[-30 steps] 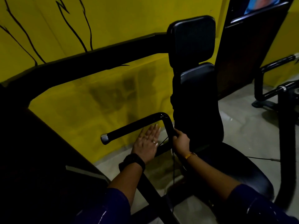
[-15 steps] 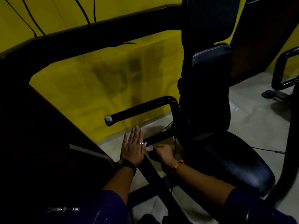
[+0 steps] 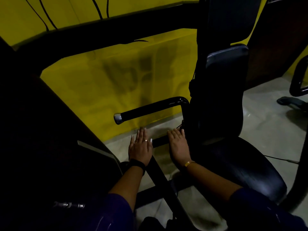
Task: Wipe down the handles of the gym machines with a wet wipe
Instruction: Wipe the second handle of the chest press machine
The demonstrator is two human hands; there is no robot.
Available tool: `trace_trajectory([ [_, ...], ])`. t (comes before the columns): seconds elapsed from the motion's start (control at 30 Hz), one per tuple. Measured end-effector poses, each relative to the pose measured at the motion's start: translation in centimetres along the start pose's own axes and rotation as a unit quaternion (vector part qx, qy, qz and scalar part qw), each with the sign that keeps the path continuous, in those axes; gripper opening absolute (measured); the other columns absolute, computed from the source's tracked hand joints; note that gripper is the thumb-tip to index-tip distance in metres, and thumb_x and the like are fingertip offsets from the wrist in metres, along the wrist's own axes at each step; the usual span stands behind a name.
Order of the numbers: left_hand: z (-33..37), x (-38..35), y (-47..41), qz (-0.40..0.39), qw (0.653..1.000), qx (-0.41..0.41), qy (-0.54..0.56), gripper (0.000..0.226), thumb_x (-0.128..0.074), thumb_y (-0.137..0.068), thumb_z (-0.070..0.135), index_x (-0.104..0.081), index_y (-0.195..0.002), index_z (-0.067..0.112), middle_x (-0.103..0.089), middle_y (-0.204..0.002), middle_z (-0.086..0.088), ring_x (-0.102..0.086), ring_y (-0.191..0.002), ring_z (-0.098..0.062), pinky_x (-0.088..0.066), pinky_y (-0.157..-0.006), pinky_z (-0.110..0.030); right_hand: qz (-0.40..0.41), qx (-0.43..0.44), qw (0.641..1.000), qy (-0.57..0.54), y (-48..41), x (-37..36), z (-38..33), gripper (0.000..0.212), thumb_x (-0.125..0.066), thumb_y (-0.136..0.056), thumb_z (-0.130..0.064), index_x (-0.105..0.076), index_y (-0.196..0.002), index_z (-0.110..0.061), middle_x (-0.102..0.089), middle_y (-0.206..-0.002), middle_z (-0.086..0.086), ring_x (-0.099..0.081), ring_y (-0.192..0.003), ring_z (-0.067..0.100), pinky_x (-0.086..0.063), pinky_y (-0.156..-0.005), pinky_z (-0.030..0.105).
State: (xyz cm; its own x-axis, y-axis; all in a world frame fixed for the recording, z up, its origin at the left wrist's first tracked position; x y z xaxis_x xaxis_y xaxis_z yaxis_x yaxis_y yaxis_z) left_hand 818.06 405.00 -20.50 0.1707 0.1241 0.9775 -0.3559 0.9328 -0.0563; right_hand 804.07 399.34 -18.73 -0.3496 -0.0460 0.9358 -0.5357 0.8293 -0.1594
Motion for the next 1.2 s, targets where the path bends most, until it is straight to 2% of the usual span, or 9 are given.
trace_trajectory([
  [0.1, -0.6, 0.5, -0.9, -0.035, 0.993, 0.082, 0.081, 0.052, -0.015, -0.107, 0.029, -0.01, -0.155, 0.01, -0.011, -0.163, -0.007, -0.008, -0.15, -0.016, -0.001, -0.119, -0.032, -0.044, 0.024, 0.996, -0.079, -0.2, -0.3, -3.4, 0.053, -0.037, -0.091, 0.006, -0.039, -0.144, -0.003, -0.043, -0.145, 0.019, -0.035, -0.138, 0.029, -0.01, -0.119, 0.038],
  [0.23, -1.7, 0.7, -0.5, -0.071, 0.917, 0.211, 0.332, 0.052, -0.021, -0.106, 0.043, -0.036, -0.15, 0.019, -0.027, -0.159, -0.006, -0.021, -0.147, -0.025, -0.015, -0.119, -0.041, -0.087, 0.026, 0.949, -0.301, -0.6, 0.3, -5.7, 0.045, -0.042, -0.094, 0.002, -0.048, -0.138, -0.005, -0.059, -0.129, 0.015, -0.056, -0.118, 0.027, -0.042, -0.097, 0.027],
  [0.43, -0.8, 2.1, 0.4, -0.008, 0.784, 0.246, 0.569, 0.042, -0.029, -0.107, 0.037, -0.058, -0.131, 0.018, -0.056, -0.136, -0.006, -0.049, -0.128, -0.028, -0.039, -0.108, -0.045, -0.13, -0.218, 0.699, -0.668, -0.3, -0.1, -3.2, 0.027, -0.035, -0.099, 0.001, -0.049, -0.12, -0.007, -0.057, -0.111, 0.018, -0.06, -0.101, 0.033, -0.056, -0.078, 0.035],
  [0.5, 0.1, 2.5, 0.8, -0.001, 0.763, 0.258, 0.593, 0.036, -0.032, -0.106, 0.038, -0.06, -0.124, 0.023, -0.059, -0.121, -0.004, -0.051, -0.124, -0.028, -0.038, -0.108, -0.046, -0.122, -0.225, 0.658, -0.708, -0.2, 0.9, -2.2, 0.024, -0.042, -0.099, 0.0, -0.047, -0.122, -0.006, -0.059, -0.104, 0.014, -0.06, -0.093, 0.03, -0.055, -0.076, 0.035],
  [0.63, 2.6, 3.7, 2.0, 0.008, 0.726, 0.267, 0.634, 0.035, -0.039, -0.104, 0.033, -0.066, -0.115, 0.013, -0.064, -0.105, -0.005, -0.06, -0.107, -0.025, -0.049, -0.083, -0.032, -0.091, -0.21, 0.641, -0.733, 1.0, 3.2, -0.8, 0.035, -0.054, -0.093, 0.004, -0.045, -0.125, -0.007, -0.06, -0.102, 0.013, -0.063, -0.089, 0.022, -0.055, -0.072, 0.028],
  [0.77, 5.9, 4.2, 3.5, -0.026, 0.727, 0.213, 0.652, 0.026, -0.054, -0.099, 0.025, -0.067, -0.11, 0.004, -0.068, -0.108, -0.017, -0.065, -0.101, -0.028, -0.05, -0.076, -0.03, -0.067, -0.176, 0.694, -0.695, 3.4, 4.9, 0.6, 0.047, -0.057, -0.085, 0.015, -0.045, -0.126, -0.005, -0.056, -0.105, 0.013, -0.06, -0.094, 0.022, -0.053, -0.077, 0.025],
  [0.9, 10.8, 4.9, 6.6, -0.047, 0.724, 0.159, 0.67, 0.025, -0.054, -0.096, 0.001, -0.06, -0.116, -0.012, -0.066, -0.098, -0.014, -0.069, -0.071, -0.005, -0.055, -0.067, -0.018, -0.014, -0.179, 0.725, -0.665, 7.7, 7.7, 2.9, 0.043, -0.057, -0.085, 0.015, -0.048, -0.121, -0.005, -0.057, -0.102, 0.013, -0.06, -0.086, 0.016, -0.053, -0.069, 0.018],
  [1.1, 17.6, 3.7, 11.7, -0.065, 0.668, 0.167, 0.722, 0.016, -0.063, -0.091, 0.003, -0.066, -0.106, -0.002, -0.072, -0.074, 0.002, -0.068, -0.066, -0.007, -0.053, -0.061, -0.018, 0.077, -0.253, 0.669, -0.695, 15.8, 10.2, 8.0, 0.042, -0.063, -0.086, 0.007, -0.047, -0.123, -0.004, -0.056, -0.116, 0.02, -0.061, -0.104, 0.034, -0.053, -0.09, 0.045],
  [1.2, 22.7, 3.5, 15.0, -0.09, 0.632, 0.164, 0.752, 0.005, -0.064, -0.091, 0.006, -0.066, -0.094, 0.01, -0.071, -0.073, 0.003, -0.068, -0.062, -0.004, -0.05, -0.053, -0.017, 0.133, -0.267, 0.658, -0.692, 20.4, 13.3, 10.9, 0.043, -0.063, -0.084, 0.01, -0.048, -0.121, -0.006, -0.057, -0.112, 0.019, -0.064, -0.094, 0.028, -0.057, -0.077, 0.035],
])
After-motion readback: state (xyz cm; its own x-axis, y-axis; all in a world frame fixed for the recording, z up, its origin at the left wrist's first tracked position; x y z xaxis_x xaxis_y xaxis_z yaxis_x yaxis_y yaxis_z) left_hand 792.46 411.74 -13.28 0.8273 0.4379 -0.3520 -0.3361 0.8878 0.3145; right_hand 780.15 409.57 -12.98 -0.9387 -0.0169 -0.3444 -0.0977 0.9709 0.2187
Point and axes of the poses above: each hand's wrist, its own y-axis away from the middle knuckle, its own x-axis out of the back of the hand, z = x × y, the point moved 6 cm from there along -y, towards the middle knuckle
